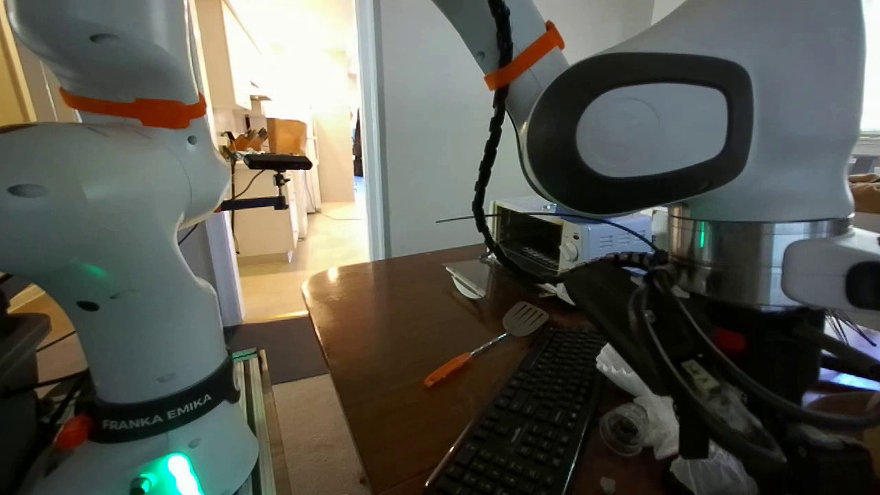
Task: Remove two objects from the tray and place them on the counter.
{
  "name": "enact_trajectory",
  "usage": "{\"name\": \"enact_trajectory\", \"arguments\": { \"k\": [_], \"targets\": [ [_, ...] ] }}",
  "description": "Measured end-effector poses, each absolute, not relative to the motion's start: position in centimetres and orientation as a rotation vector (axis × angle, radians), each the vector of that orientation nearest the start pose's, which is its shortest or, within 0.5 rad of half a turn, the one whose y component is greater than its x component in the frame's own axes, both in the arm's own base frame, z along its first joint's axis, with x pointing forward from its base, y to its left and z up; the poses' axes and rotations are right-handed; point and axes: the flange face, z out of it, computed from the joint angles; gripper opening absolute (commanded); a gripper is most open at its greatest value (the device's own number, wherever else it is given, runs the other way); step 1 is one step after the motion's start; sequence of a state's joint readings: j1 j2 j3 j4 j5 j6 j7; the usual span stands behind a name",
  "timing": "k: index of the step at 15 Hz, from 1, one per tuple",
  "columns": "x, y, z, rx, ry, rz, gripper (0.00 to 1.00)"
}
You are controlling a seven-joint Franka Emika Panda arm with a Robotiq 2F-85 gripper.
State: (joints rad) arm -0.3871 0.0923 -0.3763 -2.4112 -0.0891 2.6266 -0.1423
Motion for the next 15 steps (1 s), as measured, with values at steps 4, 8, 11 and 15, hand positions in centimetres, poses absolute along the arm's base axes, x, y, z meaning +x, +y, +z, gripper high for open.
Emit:
{"name": "enact_trajectory", "arguments": {
  "k": [4,8,11,15],
  "targets": [
    [37.19,-35.22,29.44,-3.144,0.87,-0.216,1.0],
    [37.23,-35.34,29.57,-3.148,0.855,-0.236,1.0],
    [37.02,-35.51,29.4,-3.159,0.851,-0.212,1.0],
    [36.7,-35.69,28.95,-3.177,0.843,-0.17,1.0]
  ]
}}
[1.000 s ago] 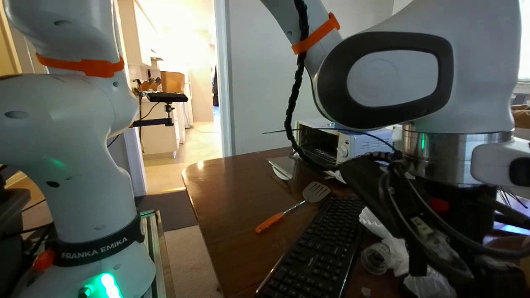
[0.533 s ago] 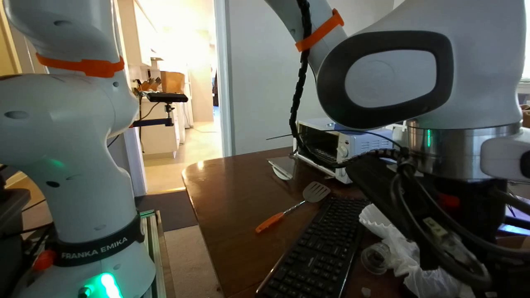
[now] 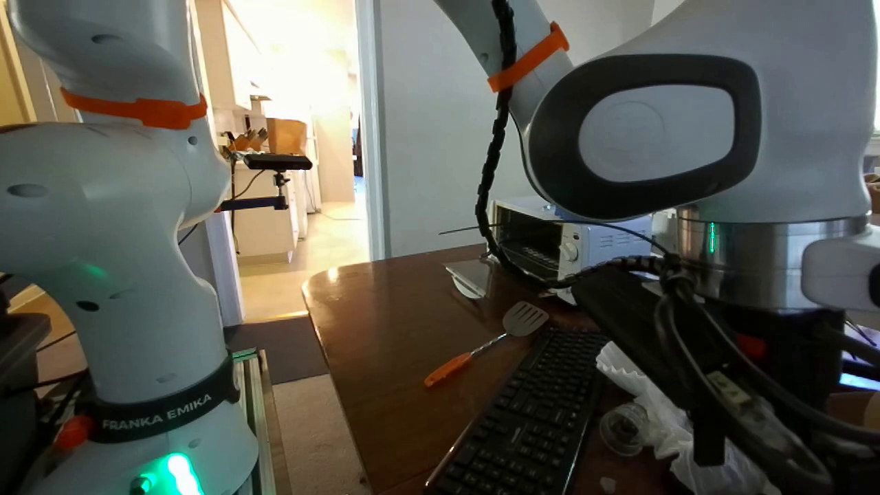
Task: Remove two objects from the tray and place them on the counter.
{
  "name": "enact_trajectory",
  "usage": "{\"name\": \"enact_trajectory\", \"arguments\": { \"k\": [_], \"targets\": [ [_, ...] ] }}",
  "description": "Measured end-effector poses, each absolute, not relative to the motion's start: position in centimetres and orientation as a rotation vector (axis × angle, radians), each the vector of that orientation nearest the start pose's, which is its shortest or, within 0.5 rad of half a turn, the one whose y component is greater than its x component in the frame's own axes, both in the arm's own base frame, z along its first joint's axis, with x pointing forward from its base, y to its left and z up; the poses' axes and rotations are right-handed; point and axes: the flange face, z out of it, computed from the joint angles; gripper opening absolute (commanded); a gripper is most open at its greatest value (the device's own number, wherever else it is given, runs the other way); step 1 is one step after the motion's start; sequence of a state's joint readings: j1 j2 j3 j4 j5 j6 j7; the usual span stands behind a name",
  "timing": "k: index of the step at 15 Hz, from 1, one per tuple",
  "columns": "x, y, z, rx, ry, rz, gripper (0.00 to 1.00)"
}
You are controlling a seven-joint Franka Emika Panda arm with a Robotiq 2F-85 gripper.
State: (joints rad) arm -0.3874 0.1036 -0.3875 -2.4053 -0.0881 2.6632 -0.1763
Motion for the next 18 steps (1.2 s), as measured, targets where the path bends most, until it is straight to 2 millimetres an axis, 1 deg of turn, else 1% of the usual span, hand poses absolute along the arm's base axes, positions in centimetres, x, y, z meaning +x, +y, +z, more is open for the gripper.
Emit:
{"name": "enact_trajectory", "arguments": {
  "k": [4,8,12,18],
  "targets": [
    [36.5,-35.6,28.4,-3.164,0.876,-0.122,1.0],
    [36.3,-35.6,26.8,-3.104,1.047,-0.069,1.0],
    [36.5,-36.1,25.7,-3.048,1.183,-0.046,1.0],
    [36.9,-36.5,24.9,-3.025,1.246,-0.024,1.0]
  ]
}}
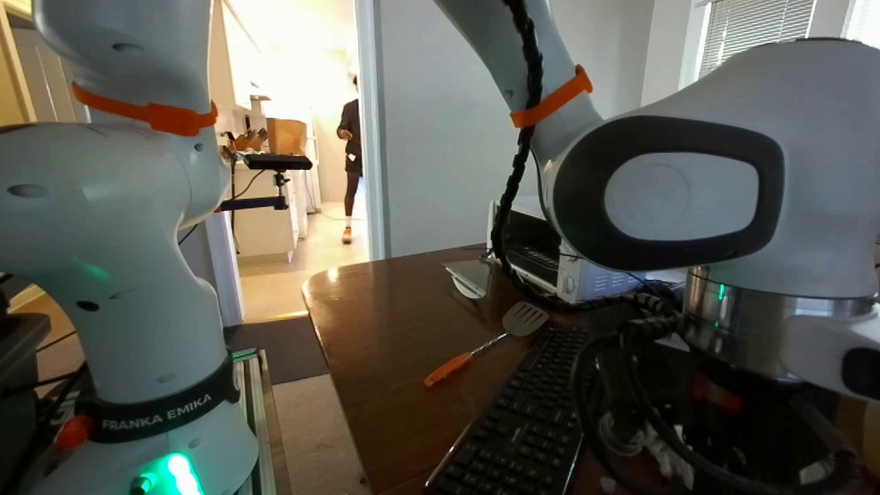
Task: Remove two objects from the tray and place them on the counter.
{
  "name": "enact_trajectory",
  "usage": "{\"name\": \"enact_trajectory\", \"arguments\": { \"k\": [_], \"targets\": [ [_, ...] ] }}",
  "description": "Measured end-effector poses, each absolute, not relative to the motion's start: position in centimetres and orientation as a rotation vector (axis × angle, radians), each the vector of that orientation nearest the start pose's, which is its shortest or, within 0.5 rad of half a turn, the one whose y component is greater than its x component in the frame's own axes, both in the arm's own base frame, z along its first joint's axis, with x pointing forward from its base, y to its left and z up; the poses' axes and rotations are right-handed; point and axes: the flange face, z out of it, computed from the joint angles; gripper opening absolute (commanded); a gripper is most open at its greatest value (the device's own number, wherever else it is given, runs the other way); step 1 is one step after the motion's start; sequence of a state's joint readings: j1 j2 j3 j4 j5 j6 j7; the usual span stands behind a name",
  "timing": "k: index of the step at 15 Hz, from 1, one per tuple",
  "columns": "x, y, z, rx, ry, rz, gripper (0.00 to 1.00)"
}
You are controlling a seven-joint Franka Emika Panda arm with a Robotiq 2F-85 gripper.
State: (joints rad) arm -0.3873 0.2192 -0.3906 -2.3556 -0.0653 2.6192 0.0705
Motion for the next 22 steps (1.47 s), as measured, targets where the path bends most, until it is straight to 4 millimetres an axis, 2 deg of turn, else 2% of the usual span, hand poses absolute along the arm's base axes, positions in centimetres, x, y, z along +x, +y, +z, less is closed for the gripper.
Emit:
{"name": "enact_trajectory", "arguments": {
  "k": [4,5,6,10,11,12,13,14,16,17,18,21,22],
  "targets": [
    [36.9,-36.5,24.9,-3.025,1.247,-0.024,1.0],
    [36.9,-36.5,24.9,-3.025,1.247,-0.026,0.91],
    [36.9,-36.6,24.9,-3.026,1.248,-0.027,0.72],
    [36.9,-36.6,24.8,-3.024,1.252,-0.026,0.61],
    [36.8,-36.6,24.8,-3.023,1.254,-0.024,0.64],
    [36.8,-36.7,24.7,-3.023,1.255,-0.022,0.52],
    [36.7,-36.7,24.6,-3.022,1.257,-0.019,0.57],
    [36.7,-36.7,24.5,-3.02,1.26,-0.016,0.5],
    [36.6,-36.8,24.3,-3.012,1.269,-0.016,0.46],
    [36.5,-36.8,24.2,-3.007,1.274,-0.018,0.33],
    [36.5,-36.8,24.1,-3.0,1.282,-0.02,0.45],
    [36.4,-36.9,23.7,-2.98,1.301,-0.029,0.31],
    [36.4,-36.9,23.5,-2.975,1.306,-0.031,0.33]
  ]
}}
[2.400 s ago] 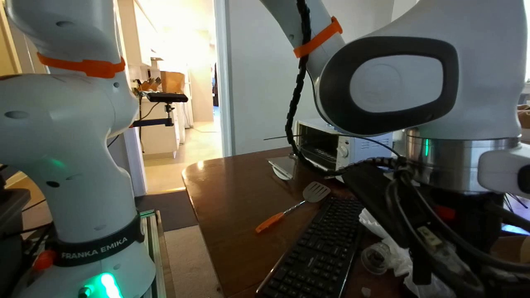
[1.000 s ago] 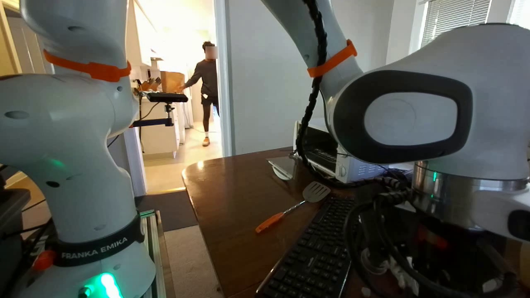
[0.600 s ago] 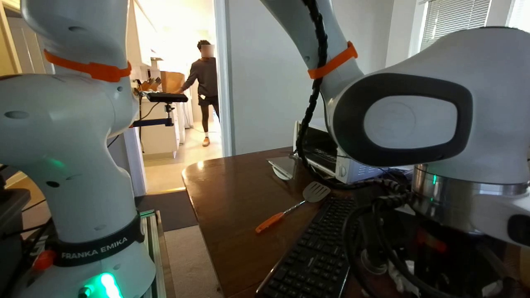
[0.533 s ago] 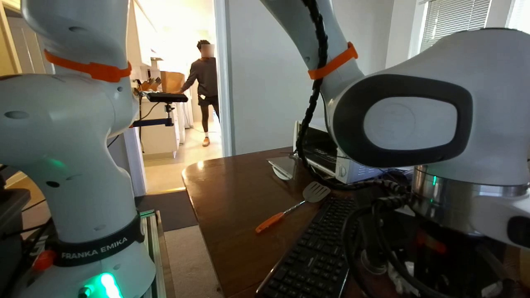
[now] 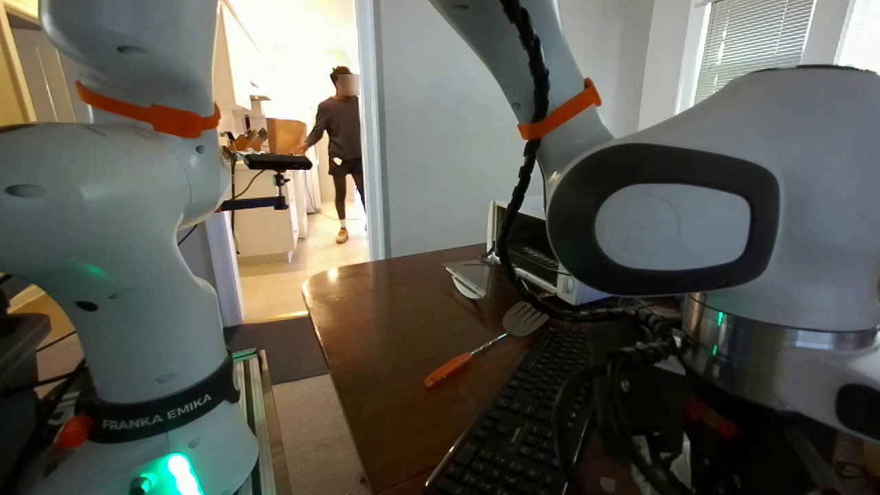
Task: Remove two objects from the tray and place them on the counter.
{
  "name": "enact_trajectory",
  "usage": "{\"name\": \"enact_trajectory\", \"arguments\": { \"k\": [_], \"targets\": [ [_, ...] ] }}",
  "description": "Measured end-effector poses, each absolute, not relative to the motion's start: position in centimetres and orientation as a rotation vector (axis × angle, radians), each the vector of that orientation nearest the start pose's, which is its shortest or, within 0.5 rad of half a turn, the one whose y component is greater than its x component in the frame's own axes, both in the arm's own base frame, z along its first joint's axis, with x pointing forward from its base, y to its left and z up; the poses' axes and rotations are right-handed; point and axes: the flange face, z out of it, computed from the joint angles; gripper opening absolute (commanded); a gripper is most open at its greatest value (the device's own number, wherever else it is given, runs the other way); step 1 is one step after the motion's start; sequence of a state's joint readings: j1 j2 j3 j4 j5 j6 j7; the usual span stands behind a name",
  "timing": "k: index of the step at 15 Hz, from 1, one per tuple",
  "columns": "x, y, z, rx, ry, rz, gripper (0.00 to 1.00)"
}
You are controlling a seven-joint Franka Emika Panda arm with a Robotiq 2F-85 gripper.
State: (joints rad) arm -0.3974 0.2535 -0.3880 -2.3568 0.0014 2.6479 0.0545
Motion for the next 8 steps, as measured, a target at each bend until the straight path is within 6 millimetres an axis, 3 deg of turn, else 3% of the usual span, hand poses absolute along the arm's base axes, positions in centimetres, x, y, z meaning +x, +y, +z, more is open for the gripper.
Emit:
{"name": "enact_trajectory", "arguments": {
  "k": [8],
  "targets": [
    [36.3,-37.1,22.1,-2.96,1.339,-0.041,0.22]
  ]
}}
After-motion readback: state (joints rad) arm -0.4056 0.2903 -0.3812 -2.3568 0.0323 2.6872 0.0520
